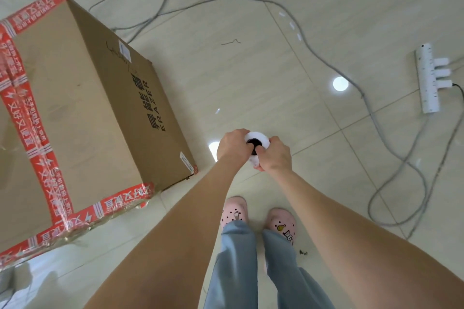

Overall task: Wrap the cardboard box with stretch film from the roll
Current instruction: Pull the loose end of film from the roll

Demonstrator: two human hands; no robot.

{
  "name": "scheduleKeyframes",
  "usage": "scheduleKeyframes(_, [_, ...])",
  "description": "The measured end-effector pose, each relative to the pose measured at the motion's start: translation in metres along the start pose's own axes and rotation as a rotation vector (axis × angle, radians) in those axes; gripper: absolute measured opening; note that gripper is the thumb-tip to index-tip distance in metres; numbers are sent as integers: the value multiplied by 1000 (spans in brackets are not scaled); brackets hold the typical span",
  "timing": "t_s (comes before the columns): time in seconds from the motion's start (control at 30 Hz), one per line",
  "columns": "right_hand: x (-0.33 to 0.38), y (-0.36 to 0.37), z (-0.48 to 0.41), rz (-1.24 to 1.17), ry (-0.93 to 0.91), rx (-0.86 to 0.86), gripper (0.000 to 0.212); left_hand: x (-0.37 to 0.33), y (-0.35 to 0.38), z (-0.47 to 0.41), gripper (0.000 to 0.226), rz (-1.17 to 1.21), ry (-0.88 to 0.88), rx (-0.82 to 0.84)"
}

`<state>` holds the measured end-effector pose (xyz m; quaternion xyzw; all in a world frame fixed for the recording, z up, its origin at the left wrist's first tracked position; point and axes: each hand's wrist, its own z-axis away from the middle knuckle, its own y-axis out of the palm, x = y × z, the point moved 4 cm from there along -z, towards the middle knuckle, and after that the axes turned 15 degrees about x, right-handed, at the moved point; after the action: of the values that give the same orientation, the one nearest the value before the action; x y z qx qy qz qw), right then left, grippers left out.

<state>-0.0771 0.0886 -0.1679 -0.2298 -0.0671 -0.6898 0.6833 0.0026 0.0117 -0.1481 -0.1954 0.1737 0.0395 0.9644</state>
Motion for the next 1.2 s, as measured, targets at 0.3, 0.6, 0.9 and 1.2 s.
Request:
scheduleKeyframes(0.3, [-48,18,17,-82,44,-3,10,16,43,13,38,-117,5,1])
scheduleKeyframes(0.6, [-61,18,50,6,147,82,44,39,66,63,54,104,9,137])
scheduleKeyframes(0.9, [-75,30,41,-165,-1,-90,42,46,77,62,20,126,155,75])
scheduleKeyframes(1.2, [-93,82,37,-971,-60,-14,41,75,63,49,25,254,424,143])
